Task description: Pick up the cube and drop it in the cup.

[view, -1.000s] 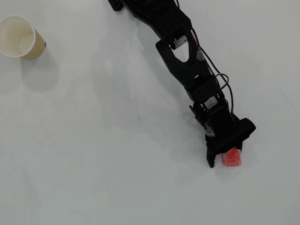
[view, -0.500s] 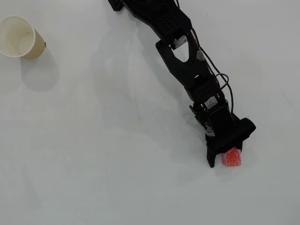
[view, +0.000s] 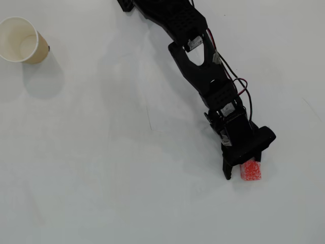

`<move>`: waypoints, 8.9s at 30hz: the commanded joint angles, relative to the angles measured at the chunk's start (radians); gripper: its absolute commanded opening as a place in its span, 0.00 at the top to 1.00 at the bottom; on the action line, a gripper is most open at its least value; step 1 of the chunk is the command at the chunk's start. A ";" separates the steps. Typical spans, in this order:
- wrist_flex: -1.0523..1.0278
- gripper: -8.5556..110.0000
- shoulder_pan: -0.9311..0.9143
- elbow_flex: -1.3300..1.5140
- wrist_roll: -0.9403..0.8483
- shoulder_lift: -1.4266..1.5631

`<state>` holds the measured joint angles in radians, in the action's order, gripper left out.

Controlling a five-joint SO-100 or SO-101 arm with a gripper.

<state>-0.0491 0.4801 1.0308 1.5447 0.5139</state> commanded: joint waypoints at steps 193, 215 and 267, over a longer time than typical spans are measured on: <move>-0.407 0.81 -1.247 1.450 -0.003 2.194; -0.407 0.82 -1.655 1.378 -0.008 2.036; -0.626 0.85 -1.674 1.120 0.002 1.684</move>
<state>-0.6642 -1.1766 2.2979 1.5447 2.1844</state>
